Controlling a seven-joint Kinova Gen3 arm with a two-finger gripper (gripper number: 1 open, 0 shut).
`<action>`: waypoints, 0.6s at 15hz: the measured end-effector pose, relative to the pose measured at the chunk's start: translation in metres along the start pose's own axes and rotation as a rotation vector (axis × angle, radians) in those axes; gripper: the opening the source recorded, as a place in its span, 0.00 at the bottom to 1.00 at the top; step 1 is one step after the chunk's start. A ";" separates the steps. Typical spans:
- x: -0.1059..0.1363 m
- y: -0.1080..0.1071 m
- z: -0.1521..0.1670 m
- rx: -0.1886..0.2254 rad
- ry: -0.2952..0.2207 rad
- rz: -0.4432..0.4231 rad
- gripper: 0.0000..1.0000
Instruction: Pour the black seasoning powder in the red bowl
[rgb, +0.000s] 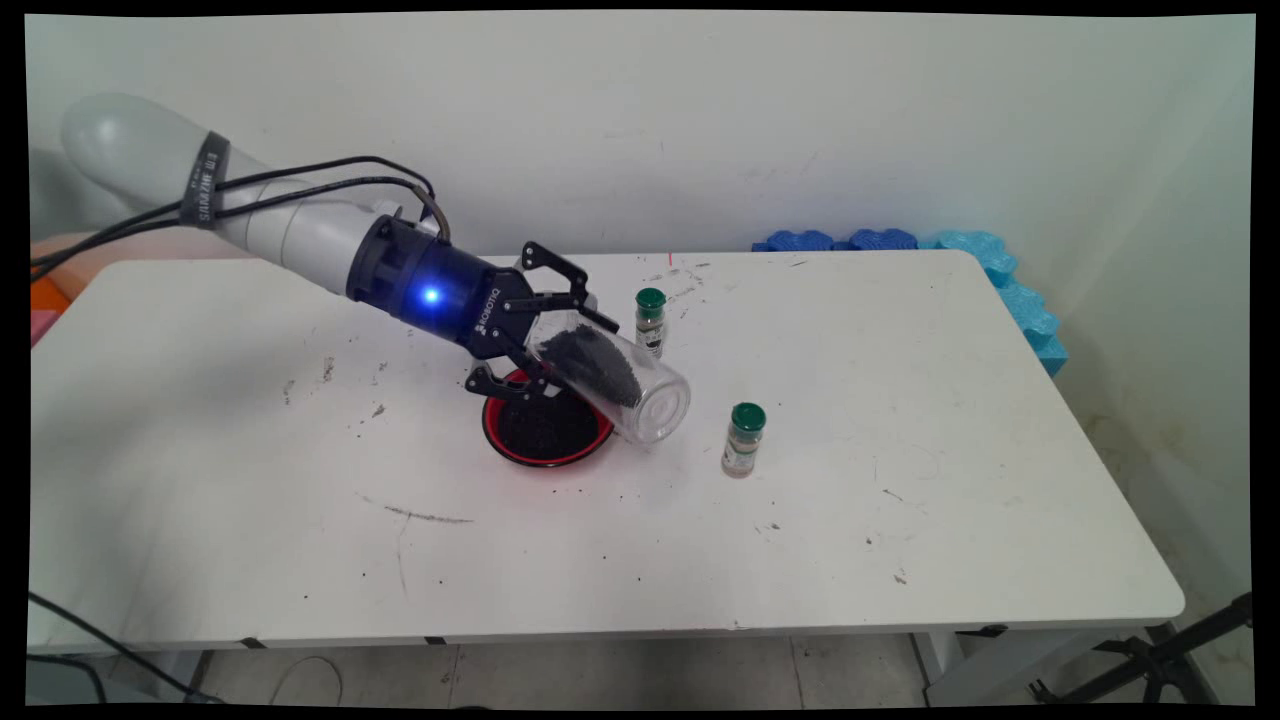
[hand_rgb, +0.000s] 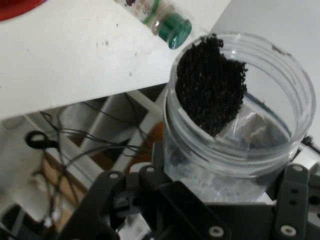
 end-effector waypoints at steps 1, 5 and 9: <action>0.000 0.000 0.000 0.011 0.001 0.047 0.00; 0.002 0.004 0.001 0.059 0.005 0.272 0.00; 0.000 0.011 0.002 0.092 0.003 0.483 0.00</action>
